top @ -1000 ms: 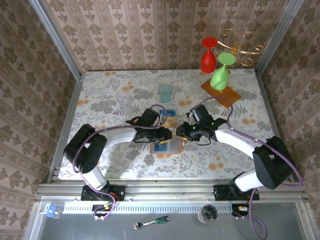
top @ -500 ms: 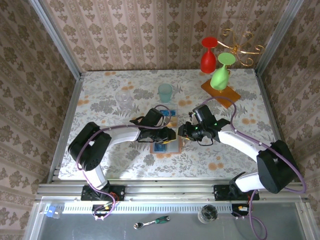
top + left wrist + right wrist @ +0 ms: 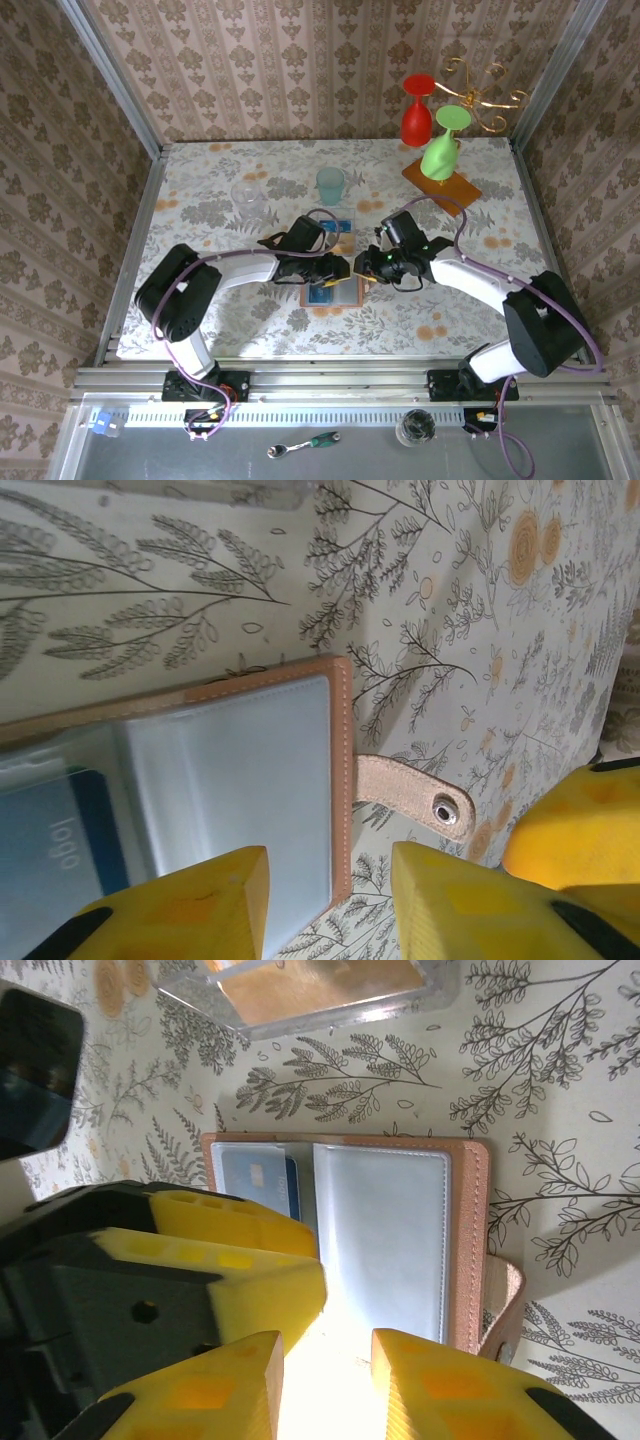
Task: Take the credit cards out of the card holder
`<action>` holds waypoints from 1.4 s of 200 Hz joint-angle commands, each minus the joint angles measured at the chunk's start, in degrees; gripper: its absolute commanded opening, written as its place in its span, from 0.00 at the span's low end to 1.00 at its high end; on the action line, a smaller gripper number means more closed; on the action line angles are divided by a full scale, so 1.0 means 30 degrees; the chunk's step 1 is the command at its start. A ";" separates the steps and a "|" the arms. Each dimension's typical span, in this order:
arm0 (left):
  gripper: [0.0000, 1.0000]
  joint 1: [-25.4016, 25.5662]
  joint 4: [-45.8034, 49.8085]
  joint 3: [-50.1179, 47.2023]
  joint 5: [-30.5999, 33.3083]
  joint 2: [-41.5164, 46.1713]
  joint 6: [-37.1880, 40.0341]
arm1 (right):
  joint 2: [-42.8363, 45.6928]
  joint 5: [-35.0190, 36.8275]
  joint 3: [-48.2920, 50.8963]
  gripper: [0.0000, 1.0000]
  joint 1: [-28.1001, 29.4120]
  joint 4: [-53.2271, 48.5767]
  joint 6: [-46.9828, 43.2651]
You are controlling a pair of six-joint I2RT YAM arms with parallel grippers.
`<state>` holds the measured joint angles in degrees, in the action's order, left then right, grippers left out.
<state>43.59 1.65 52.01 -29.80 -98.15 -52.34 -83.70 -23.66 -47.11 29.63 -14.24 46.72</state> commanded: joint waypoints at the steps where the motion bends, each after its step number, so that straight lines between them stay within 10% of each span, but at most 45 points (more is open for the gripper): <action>1: 0.37 -0.0509 -0.0103 -0.0706 -0.0097 0.1176 0.0043 | -0.0777 -0.0492 -0.0110 0.31 0.0445 0.0439 0.0274; 280: 0.14 -0.3574 0.1163 -0.4592 -0.0049 0.3915 0.1625 | -0.6424 0.0349 -0.2325 0.24 0.2795 0.0647 -0.0077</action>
<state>33.23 5.85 38.11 -28.77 -85.78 -48.36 -101.62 -24.29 -54.89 37.76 -10.70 47.94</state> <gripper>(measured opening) 0.142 0.235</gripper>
